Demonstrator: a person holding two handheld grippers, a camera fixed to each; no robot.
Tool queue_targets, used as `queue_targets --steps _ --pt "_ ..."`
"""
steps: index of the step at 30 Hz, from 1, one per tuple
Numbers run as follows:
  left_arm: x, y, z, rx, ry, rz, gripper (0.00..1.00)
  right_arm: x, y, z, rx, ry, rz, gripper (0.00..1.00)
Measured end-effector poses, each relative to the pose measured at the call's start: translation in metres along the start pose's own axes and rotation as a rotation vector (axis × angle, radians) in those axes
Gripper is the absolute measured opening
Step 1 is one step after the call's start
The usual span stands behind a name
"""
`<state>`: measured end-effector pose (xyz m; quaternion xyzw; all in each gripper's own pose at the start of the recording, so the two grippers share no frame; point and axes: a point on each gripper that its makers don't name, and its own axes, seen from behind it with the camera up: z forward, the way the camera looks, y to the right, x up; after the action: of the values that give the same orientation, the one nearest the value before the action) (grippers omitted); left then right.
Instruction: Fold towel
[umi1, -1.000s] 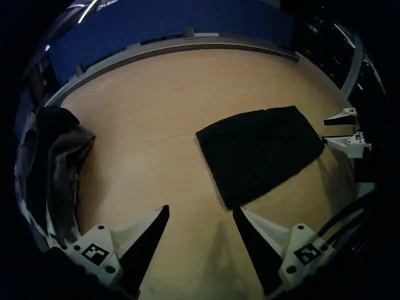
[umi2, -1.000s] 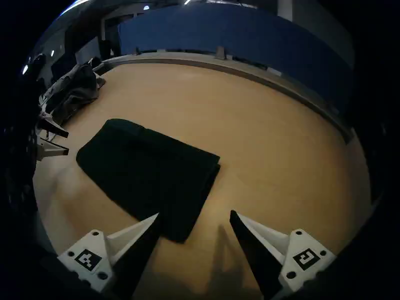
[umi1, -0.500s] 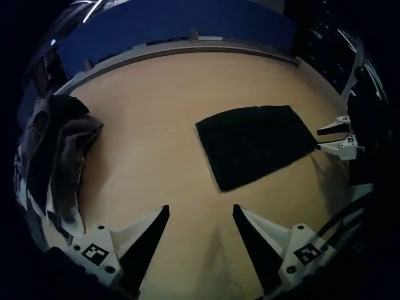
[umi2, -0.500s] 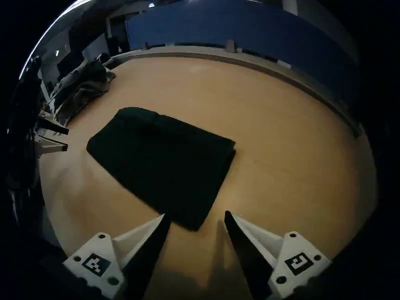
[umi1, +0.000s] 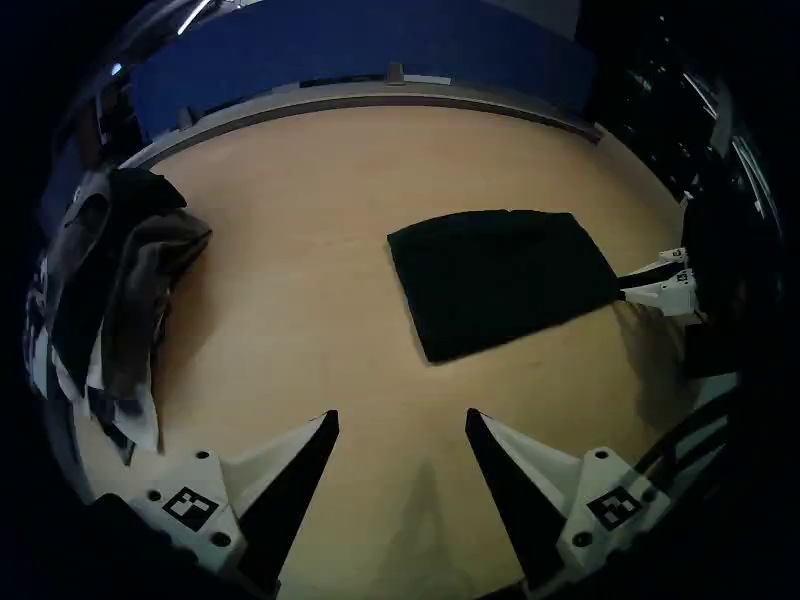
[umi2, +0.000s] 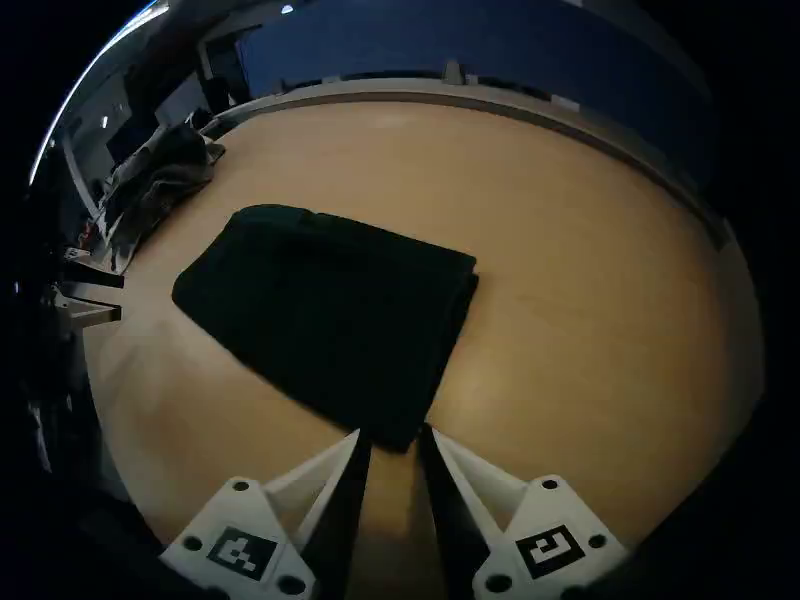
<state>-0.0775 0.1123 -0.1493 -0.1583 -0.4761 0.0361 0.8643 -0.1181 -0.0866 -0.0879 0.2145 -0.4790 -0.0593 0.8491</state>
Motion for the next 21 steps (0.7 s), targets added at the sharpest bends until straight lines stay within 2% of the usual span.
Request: queue_targets --steps 1,7,9,13,21 --pt "0.0 0.0002 -0.0006 0.0 0.001 0.0 0.94 -0.0007 -0.0002 0.0003 0.001 -0.002 0.001 0.36" --pt "-0.0016 0.0012 -0.0025 -0.003 -0.001 -0.001 0.94 -0.0034 -0.0006 0.0022 0.001 -0.009 0.005 0.12" --pt "-0.0026 0.0011 -0.0028 -0.003 -0.003 -0.001 0.94 -0.0042 -0.0008 0.003 0.001 -0.009 0.006 0.08" --pt "-0.0041 0.001 -0.0038 -0.005 -0.003 -0.002 0.94 -0.0038 -0.0052 0.0016 0.02 -0.01 0.007 0.04" --pt "-0.0044 0.002 -0.0043 -0.009 -0.004 -0.001 0.94 0.0019 -0.0065 -0.0027 0.022 0.004 -0.006 0.02"
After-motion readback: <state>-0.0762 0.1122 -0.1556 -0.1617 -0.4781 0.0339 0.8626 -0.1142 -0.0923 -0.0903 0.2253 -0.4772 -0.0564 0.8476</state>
